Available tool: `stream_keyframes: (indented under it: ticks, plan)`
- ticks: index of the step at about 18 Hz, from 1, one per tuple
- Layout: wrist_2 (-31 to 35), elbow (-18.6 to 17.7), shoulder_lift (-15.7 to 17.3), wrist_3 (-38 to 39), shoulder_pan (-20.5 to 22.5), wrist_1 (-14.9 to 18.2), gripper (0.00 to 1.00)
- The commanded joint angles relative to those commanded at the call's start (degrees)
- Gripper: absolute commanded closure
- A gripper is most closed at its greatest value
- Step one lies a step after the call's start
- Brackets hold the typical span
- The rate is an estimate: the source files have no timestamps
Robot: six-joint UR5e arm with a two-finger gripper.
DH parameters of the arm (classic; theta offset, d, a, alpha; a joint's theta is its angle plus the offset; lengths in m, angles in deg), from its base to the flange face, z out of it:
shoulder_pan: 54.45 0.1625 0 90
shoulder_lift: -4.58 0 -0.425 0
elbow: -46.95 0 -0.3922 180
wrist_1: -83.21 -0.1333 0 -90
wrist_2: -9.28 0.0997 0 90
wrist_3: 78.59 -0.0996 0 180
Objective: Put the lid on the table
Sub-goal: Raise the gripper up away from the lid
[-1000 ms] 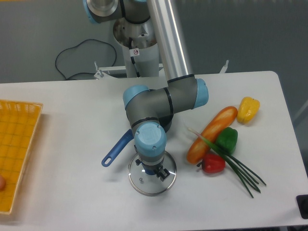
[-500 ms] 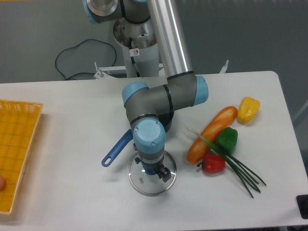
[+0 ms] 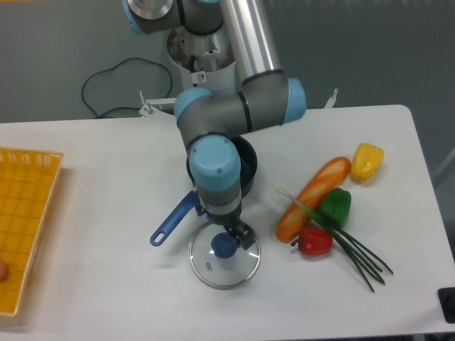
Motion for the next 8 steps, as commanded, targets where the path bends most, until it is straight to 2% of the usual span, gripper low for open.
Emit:
stream_keyframes:
  ticks: [8]
  plan:
    - [-0.36, 0.35, 2.2, -1.94, 1.41, 0.79, 0.0]
